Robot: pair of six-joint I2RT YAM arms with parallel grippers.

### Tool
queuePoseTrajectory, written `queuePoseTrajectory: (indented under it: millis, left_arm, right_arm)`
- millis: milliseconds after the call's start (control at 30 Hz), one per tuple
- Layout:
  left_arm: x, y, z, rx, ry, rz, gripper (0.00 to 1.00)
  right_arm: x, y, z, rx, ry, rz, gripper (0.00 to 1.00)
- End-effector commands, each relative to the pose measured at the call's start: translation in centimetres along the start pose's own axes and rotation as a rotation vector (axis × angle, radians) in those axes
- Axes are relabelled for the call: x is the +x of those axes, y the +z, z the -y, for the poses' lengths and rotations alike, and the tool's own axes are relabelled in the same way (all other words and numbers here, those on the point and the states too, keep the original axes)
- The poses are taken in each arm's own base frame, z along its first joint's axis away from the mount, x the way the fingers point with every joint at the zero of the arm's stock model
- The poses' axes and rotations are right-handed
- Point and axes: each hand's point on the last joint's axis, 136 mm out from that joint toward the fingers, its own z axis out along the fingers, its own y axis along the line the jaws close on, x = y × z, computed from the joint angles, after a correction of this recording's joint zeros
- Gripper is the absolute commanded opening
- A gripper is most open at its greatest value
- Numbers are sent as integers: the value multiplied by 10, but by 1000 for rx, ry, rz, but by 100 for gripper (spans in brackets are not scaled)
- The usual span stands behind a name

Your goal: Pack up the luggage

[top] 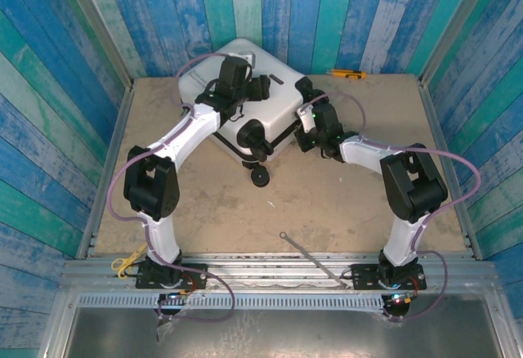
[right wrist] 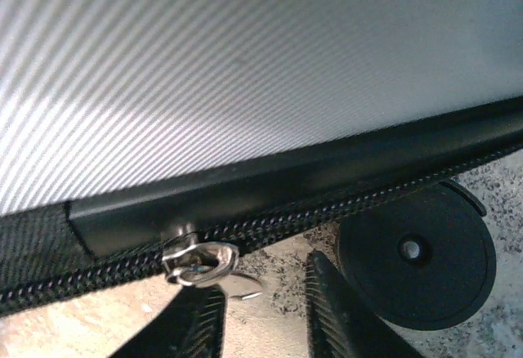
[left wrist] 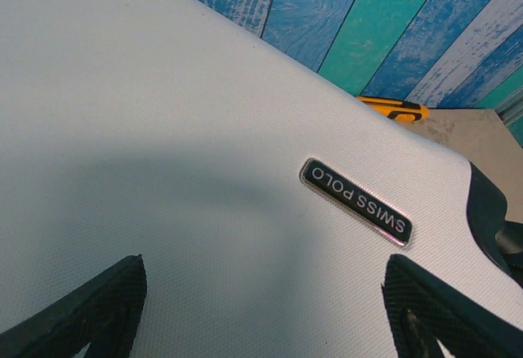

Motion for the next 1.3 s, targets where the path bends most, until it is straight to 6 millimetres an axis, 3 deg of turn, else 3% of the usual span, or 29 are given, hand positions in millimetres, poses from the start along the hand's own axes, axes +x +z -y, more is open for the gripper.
queuePoseTrajectory:
  millis: [0, 200, 433, 633, 800, 867, 1000, 1267]
  left_arm:
    - [19, 13, -4, -4, 9, -57, 78]
    - [27, 13, -1, 24, 11, -83, 71]
    - [35, 1, 5, 71, 11, -90, 65]
    - [33, -37, 27, 212, 39, -12, 59]
    - [57, -80, 66, 270, 189, 25, 58]
    - [71, -87, 82, 290, 235, 8, 59]
    - [88, -82, 84, 276, 147, -52, 51]
    - [128, -44, 76, 144, 164, -227, 33]
  right_arm:
    - [-23, 1, 3, 45, -9, 68, 22]
    - [-24, -2, 10, 87, -15, 63, 1]
    - [-25, -6, 9, 75, -52, 56, 1]
    - [-32, -17, 7, -47, -19, 93, 1]
    - [-38, -25, 17, -114, 30, 119, 1]
    - [-38, -27, 18, -129, 36, 122, 1]
    - [-40, -28, 17, -143, 28, 124, 1]
    - [-38, -28, 16, -147, 11, 114, 1]
